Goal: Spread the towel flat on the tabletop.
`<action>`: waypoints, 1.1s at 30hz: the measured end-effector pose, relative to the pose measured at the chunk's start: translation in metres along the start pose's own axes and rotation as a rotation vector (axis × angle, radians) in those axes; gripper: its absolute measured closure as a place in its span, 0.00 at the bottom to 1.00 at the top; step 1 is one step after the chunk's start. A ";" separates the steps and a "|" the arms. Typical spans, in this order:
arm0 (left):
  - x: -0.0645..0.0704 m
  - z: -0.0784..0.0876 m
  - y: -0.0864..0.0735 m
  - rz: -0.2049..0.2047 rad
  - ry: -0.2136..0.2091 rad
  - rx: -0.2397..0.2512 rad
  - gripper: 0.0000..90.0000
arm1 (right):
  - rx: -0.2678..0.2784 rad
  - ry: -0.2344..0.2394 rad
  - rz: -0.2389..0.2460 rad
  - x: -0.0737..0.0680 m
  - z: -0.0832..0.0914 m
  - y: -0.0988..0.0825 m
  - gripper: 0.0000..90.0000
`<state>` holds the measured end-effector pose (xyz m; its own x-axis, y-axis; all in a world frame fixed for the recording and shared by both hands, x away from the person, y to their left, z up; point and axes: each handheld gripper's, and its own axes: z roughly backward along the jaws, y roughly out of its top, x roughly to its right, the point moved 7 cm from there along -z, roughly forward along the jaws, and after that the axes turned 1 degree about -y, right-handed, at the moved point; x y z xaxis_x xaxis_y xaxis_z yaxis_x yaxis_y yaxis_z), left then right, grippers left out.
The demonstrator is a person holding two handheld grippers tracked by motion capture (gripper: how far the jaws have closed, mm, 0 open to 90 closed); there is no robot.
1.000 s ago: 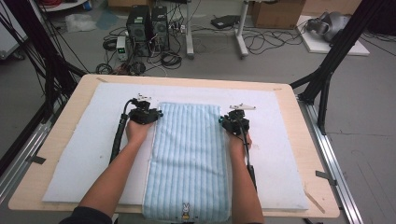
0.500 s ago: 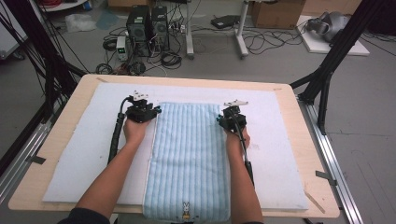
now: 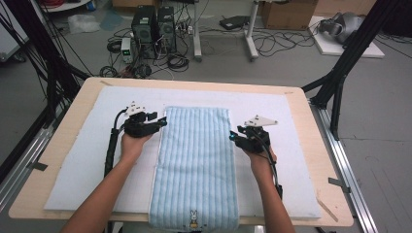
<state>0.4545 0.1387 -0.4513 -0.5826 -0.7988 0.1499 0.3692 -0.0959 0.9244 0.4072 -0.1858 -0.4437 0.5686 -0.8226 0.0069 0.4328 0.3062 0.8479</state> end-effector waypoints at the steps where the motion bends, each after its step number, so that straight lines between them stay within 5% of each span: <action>1: 0.001 0.004 0.000 -0.001 -0.014 0.008 0.52 | 0.011 -0.005 0.011 -0.001 0.005 -0.001 0.59; 6: 0.006 0.025 0.002 -0.008 -0.077 0.047 0.46 | 0.038 0.011 0.036 -0.005 0.020 -0.013 0.44; 13: 0.015 0.048 0.000 -0.007 -0.164 0.098 0.25 | 0.033 0.007 -0.035 0.001 0.027 -0.028 0.13; 20: 0.026 0.058 -0.005 -0.017 -0.218 0.111 0.20 | 0.052 0.015 -0.036 0.002 0.038 -0.032 0.12; 26: 0.023 0.056 -0.008 -0.002 -0.213 0.100 0.20 | 0.098 -0.001 -0.002 0.002 0.045 -0.027 0.12; 33: 0.021 0.058 -0.009 0.005 -0.200 0.091 0.20 | 0.085 -0.008 0.001 0.002 0.044 -0.028 0.12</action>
<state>0.3970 0.1566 -0.4362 -0.7164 -0.6644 0.2129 0.3110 -0.0309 0.9499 0.3651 -0.2171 -0.4437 0.5635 -0.8260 0.0119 0.3709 0.2659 0.8898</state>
